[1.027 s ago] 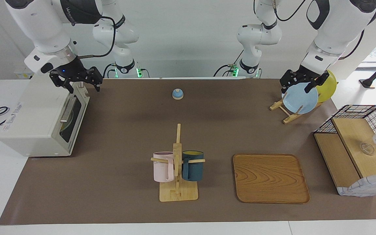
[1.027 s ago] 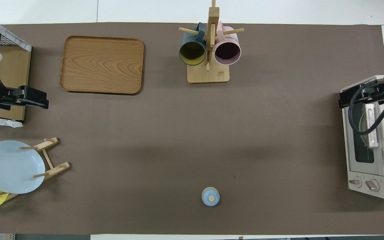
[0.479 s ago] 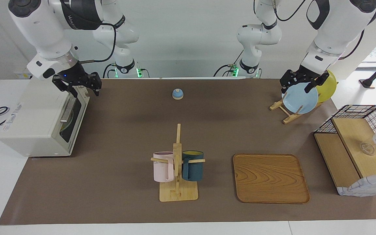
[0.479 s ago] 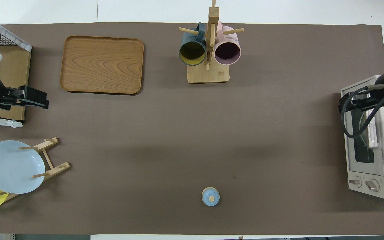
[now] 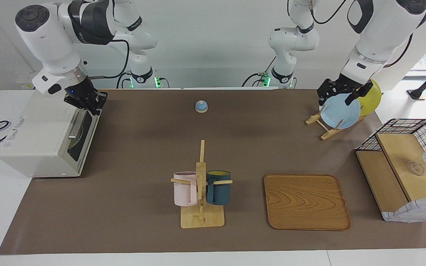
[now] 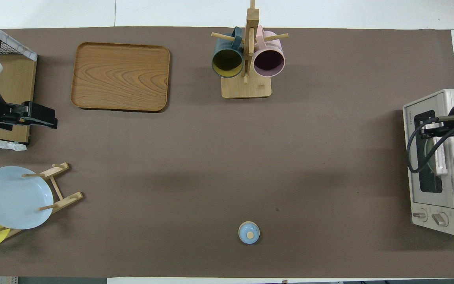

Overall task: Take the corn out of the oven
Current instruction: 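Pull the toaster oven door down and open with the right gripper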

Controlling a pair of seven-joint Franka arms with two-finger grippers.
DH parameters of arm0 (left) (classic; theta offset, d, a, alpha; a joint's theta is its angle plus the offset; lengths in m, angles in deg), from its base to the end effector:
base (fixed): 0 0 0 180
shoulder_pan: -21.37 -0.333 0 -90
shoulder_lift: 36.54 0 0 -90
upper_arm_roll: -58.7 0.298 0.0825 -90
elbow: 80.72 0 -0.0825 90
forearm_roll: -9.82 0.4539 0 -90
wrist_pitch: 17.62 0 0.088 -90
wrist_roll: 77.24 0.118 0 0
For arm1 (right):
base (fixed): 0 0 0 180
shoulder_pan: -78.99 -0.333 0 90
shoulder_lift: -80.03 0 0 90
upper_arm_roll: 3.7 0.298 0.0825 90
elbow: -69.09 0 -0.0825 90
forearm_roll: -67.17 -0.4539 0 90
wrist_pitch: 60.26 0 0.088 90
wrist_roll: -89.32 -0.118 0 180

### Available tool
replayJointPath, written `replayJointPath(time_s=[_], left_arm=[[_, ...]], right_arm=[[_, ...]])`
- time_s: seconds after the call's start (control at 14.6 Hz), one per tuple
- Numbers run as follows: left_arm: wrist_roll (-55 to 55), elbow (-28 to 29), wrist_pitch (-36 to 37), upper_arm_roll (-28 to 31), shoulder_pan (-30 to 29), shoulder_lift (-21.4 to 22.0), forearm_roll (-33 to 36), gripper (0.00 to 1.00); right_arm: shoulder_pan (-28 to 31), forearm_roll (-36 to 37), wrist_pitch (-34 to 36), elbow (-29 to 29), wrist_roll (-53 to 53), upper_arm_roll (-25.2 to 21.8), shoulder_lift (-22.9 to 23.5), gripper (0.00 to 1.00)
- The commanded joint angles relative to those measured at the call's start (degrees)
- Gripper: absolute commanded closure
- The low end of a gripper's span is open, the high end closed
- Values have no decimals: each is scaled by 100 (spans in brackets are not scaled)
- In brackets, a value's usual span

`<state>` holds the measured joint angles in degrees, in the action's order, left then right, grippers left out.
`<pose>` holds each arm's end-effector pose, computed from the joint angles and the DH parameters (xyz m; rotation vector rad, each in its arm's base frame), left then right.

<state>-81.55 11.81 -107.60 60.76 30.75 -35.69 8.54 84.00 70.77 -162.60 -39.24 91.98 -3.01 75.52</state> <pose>0.6133 -0.0813 0.5808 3.1204 -0.0815 -0.0497 0.6021 -0.0514 0.4882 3.0807 -0.0228 -0.0456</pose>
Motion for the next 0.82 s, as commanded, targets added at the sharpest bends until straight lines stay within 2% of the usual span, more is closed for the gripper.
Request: replayJointPath(time_s=[0.0,0.75], left_arm=[[10,-42,112,-40,-42,30,119,0],[10,-42,112,-40,-42,30,119,0]], right_arm=[[193,62,-417,-496,111,10,-226,100],[782,62,-971,-857,982,10,-76,100]])
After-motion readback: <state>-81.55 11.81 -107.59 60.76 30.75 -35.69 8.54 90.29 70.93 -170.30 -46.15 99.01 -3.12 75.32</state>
